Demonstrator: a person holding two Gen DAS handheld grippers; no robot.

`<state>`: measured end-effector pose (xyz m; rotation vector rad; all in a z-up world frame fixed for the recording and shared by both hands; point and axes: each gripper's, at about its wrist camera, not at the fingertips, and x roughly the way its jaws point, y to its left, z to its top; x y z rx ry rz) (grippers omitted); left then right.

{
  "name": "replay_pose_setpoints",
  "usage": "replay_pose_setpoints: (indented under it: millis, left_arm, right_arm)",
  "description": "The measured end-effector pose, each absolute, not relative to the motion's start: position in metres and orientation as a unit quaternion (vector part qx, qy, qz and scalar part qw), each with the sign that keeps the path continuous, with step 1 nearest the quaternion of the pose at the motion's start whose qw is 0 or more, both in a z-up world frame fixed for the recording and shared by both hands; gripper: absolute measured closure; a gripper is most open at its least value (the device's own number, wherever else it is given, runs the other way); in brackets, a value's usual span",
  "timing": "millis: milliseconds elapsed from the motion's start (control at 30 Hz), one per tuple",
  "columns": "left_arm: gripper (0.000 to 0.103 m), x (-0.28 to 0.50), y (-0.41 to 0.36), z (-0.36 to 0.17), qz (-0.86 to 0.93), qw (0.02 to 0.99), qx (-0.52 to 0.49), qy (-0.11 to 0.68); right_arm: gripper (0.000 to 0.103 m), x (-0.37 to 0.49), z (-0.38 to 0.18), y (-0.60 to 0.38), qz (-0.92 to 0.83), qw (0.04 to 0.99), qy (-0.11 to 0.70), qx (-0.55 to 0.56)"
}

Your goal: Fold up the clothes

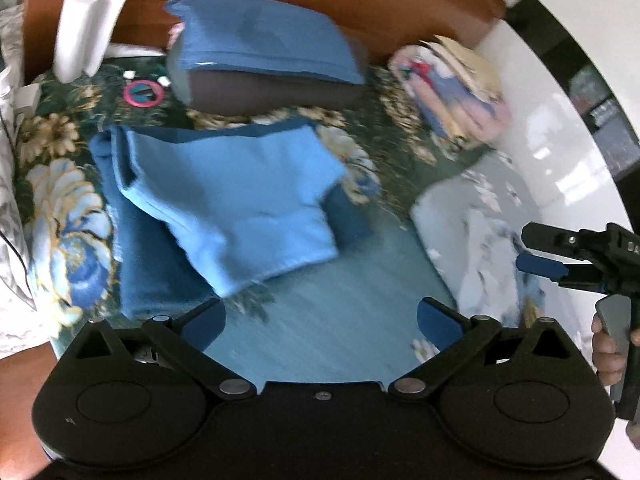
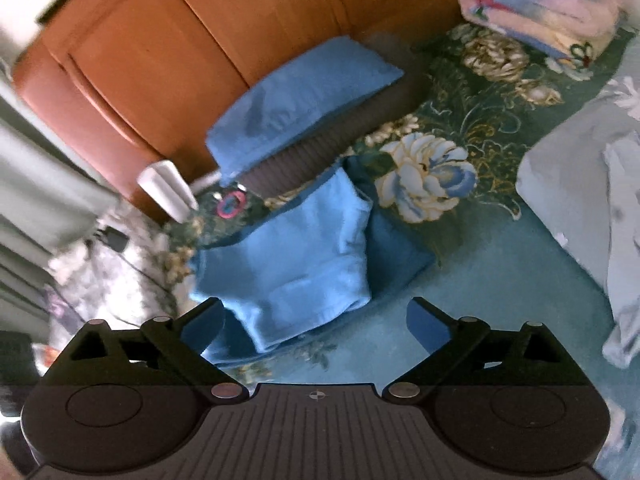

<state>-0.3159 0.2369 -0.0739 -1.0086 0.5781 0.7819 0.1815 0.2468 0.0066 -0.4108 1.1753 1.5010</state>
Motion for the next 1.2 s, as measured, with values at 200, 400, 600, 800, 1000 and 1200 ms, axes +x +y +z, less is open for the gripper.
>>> replay_pose_setpoints:
  millis: [200, 400, 600, 800, 1000, 1200]
  left_arm:
    - [0.002, -0.341, 0.169, -0.049, 0.337, 0.792, -0.436, 0.265]
    - [0.002, -0.373, 0.094, -0.030, 0.323, 0.814, -0.399, 0.271]
    - [0.002, -0.381, 0.025, -0.011, 0.320, 0.827, -0.385, 0.254]
    - [0.002, -0.359, -0.021, -0.005, 0.311, 0.832, -0.365, 0.278]
    - [0.002, -0.278, -0.017, 0.022, 0.285, 0.853, -0.323, 0.294]
    - [0.002, -0.172, 0.010, 0.038, 0.255, 0.872, -0.280, 0.311]
  right_arm:
    - [0.004, 0.172, 0.037, 0.158, 0.643, 0.575, 0.490, -0.124]
    - [0.004, 0.169, 0.048, 0.065, 0.639, 0.599, 0.476, -0.070]
    - [0.003, 0.170, 0.043, -0.019, 0.618, 0.625, 0.476, -0.044]
    - [0.003, 0.169, 0.027, -0.085, 0.583, 0.639, 0.501, -0.041]
    - [0.003, 0.164, 0.024, -0.132, 0.552, 0.661, 0.508, -0.019]
    - [0.002, 0.148, 0.029, -0.166, 0.507, 0.704, 0.498, 0.002]
